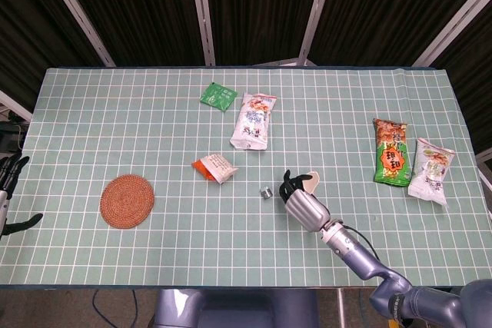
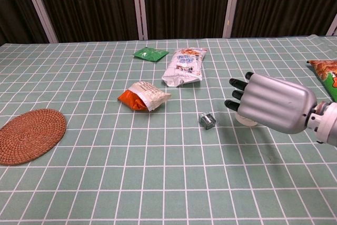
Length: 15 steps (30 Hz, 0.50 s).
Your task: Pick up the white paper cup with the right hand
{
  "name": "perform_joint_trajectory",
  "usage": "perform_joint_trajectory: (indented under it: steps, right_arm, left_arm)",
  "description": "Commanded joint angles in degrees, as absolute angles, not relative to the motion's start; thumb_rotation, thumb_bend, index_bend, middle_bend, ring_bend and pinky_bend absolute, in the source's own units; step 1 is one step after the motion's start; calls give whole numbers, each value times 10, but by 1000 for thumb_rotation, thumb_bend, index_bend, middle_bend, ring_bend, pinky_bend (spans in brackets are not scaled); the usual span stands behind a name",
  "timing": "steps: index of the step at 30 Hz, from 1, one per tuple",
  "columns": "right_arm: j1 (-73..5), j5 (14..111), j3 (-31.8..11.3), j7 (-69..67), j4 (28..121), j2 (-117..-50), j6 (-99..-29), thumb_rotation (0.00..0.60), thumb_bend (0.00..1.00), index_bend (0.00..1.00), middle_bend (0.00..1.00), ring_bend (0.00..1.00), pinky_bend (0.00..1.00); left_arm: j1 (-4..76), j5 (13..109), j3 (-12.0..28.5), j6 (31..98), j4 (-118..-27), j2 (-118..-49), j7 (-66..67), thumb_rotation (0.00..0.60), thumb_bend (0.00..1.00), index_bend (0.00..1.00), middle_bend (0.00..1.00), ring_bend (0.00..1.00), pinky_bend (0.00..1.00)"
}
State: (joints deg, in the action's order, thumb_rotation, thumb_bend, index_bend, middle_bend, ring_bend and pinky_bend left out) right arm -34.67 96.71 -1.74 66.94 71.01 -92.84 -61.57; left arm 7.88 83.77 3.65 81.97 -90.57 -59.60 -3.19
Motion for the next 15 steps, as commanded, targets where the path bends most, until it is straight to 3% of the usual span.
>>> perform_joint_trajectory:
  steps: [1,6,15]
  right_arm:
    - [-342,971,-23,614,725,-918,-648,600,287,248,378,181,479]
    - [-321,935,-44,473,774,-900,-687,600,282,249,379,181,471]
    - [-301,841,-54,252,817,-880,-641,600,282,249,378,170,420]
  left_arm:
    - [79,838,36,820,-907,-595,-33,600,0,0,0,0,0]
    - [78,842,34,818,-911,-589,-46,600,0,0,0,0,0]
    - [78,852,28,818,-921,-584,-48,600,0,0,0,0,0]
